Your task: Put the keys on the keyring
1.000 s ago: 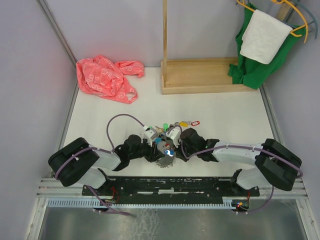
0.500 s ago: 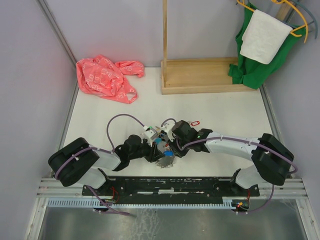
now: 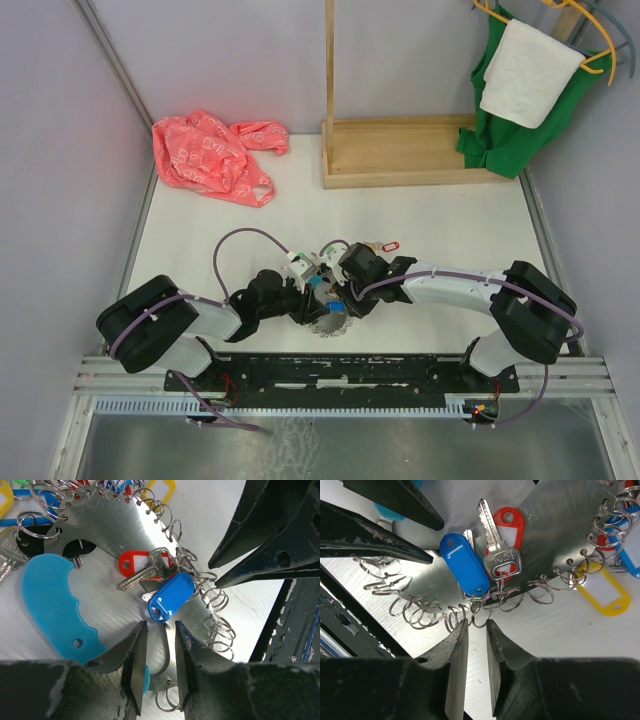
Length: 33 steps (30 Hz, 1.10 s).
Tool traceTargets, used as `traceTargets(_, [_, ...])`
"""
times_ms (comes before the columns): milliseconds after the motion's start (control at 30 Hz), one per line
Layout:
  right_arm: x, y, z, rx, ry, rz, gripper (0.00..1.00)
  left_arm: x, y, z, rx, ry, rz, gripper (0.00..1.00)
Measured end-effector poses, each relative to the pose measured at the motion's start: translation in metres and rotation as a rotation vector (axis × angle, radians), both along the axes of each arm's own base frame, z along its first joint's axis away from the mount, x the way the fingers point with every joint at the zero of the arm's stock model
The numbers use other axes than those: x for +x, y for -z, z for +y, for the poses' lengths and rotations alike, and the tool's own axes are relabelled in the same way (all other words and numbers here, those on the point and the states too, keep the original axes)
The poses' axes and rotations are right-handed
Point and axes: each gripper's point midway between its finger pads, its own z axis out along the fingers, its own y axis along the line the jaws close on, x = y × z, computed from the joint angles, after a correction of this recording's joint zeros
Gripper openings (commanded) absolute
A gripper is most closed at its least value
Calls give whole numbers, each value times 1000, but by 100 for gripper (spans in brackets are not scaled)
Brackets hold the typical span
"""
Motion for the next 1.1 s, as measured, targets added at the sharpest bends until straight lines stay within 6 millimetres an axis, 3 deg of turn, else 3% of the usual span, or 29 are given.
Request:
traceTargets(433, [8,0,3,2,3,-37,17,-1,0,0,0,3,0,35])
traceTargets(700, [13,-1,3,-3,-6,-66,27,-2,0,-1,0,5,0,35])
traceTargets(933, [16,-17,6,39,-16,-109,29,-2,0,-1,0,6,1,35])
traceTargets(1100, [17,-19,8,52,-19,-115,30,-2,0,-1,1,6,1,35])
